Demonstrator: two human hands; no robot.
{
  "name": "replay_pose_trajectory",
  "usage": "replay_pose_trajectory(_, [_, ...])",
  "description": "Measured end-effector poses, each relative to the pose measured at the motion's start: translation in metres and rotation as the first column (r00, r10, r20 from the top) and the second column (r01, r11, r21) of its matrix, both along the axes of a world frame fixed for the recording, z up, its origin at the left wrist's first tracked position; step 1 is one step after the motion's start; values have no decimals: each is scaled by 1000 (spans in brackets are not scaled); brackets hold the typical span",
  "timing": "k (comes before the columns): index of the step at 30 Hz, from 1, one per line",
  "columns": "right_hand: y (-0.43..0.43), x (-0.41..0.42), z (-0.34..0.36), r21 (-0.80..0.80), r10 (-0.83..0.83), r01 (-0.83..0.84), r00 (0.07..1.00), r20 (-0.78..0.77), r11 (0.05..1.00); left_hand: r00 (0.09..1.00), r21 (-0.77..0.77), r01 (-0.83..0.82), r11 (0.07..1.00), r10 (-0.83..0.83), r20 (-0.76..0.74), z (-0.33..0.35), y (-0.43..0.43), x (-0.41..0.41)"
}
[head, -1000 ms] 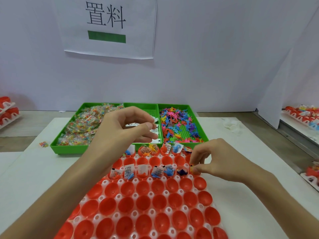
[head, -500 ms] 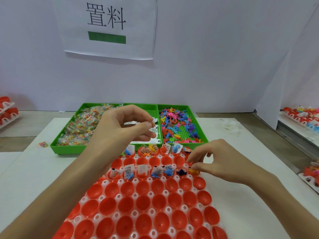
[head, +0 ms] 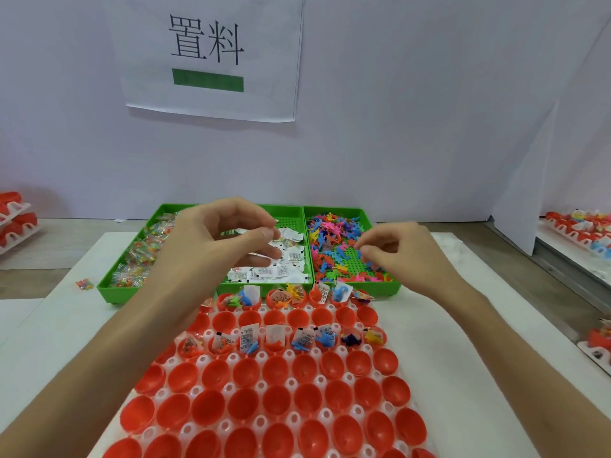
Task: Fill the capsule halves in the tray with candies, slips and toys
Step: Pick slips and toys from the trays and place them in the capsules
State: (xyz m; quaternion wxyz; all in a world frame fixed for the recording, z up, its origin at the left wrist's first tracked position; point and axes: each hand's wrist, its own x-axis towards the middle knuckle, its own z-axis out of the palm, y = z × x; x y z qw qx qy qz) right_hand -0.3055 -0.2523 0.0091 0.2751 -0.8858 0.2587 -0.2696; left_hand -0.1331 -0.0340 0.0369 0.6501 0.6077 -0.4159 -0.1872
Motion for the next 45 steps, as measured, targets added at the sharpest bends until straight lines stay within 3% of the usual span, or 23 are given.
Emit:
replay_pose_trajectory(4, [2,37,-1,5,42,-42,999,10,999,923,218,-192,957,101,372,-7,5,46])
replay_pose_trajectory(8, [13,79,-7,-27,87,-90,992,-93,996,807,424,-458,781,165,568,-37,12,95])
replay_pose_trajectory(13, [21,115,-17,-68,107,-120,981,-162,990,808,571,-481,665,85,582,-67,13,122])
replay_pose_trajectory(18, [22,134,-22,-64,208,-282,826,-524,957,835,572,-455,683,105,540,-76,11,126])
replay_pose_trajectory(20, [22,139,-22,-98,195,-304,794,-576,948,840,571,-452,685,111,531,-76,11,126])
replay_pose_trajectory(27, [25,139,-27,-31,208,-255,845,-492,966,837,559,-466,685,138,529,-74,11,122])
replay_pose_trajectory(36, [27,128,-22,-92,130,-178,916,-380,980,835,487,-476,733,203,511,-68,17,122])
replay_pose_trajectory(41, [34,114,-10,-166,54,-80,986,-159,983,806,405,-512,758,260,532,-64,18,123])
replay_pose_trajectory(45, [49,92,9,2,85,-85,994,68,996,768,311,-560,768,340,543,-59,19,122])
